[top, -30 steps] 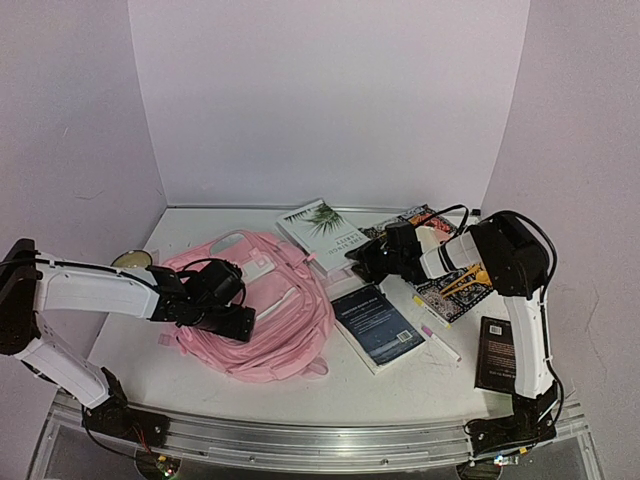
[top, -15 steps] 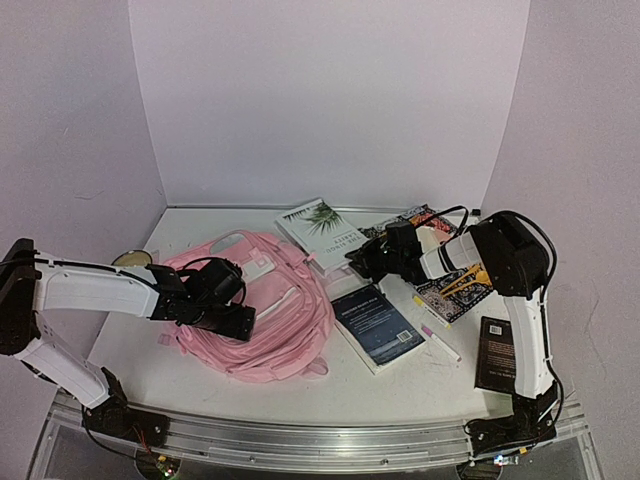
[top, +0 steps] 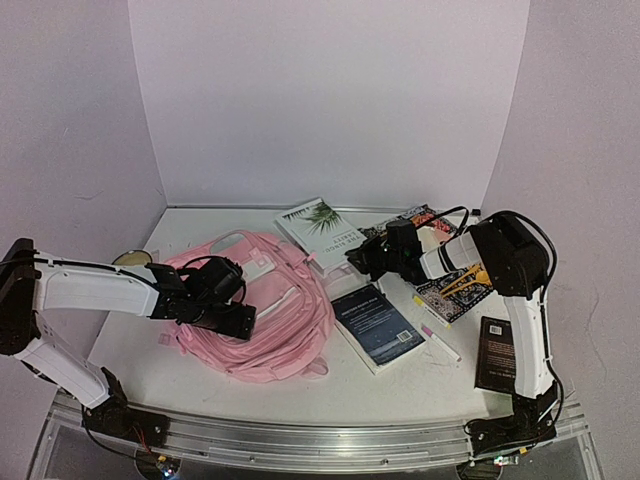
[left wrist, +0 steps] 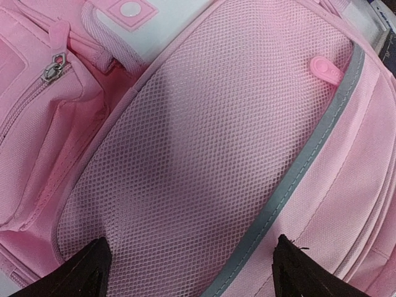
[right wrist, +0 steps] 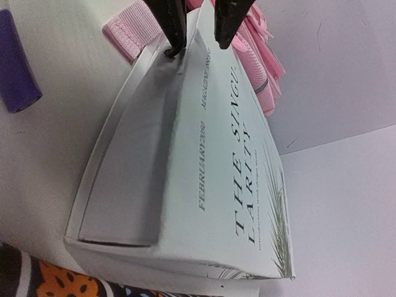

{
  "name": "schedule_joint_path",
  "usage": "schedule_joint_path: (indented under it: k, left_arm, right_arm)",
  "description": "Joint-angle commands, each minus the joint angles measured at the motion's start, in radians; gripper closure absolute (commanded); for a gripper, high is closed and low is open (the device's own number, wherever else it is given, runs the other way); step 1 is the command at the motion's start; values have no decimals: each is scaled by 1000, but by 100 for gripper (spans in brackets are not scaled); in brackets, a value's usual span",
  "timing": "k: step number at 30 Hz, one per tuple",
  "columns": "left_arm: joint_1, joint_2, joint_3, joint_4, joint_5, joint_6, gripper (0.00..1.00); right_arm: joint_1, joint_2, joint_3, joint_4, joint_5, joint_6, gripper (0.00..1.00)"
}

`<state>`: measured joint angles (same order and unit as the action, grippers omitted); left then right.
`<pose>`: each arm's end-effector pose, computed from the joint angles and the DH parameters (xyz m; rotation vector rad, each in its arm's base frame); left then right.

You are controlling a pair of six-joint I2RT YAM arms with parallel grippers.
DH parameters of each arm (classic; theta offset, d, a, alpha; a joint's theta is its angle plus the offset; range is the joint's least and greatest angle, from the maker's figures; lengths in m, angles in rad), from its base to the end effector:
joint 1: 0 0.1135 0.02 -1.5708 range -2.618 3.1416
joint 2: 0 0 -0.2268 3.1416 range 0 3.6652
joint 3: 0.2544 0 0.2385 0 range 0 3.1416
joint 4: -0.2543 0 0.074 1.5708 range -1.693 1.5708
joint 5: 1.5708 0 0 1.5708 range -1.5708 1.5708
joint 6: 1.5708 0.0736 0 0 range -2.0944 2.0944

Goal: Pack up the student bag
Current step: Adjust the book at the corner of the board.

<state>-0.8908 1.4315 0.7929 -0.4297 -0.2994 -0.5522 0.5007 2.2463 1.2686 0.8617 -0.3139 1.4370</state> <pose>0.1924 -0.2034 0.1222 0.3347 2.5480 -0.1447 0.4134 0.2521 0.1160 0.6452 1.8950 1.6323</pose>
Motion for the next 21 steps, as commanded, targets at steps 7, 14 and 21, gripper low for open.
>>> schedule_joint_path:
  k: [7, 14, 21]
  left_arm:
    - [6, -26, 42, 1, 26, -19, 8]
    - [6, -36, 46, 13, 38, -26, 8]
    - [7, -52, 78, 35, 29, -75, 8]
  right_arm:
    - [7, 24, 28, 48, 29, 47, 91]
    - [6, 26, 38, 56, 19, 53, 100]
    - [8, -61, -2, 106, -4, 41, 100]
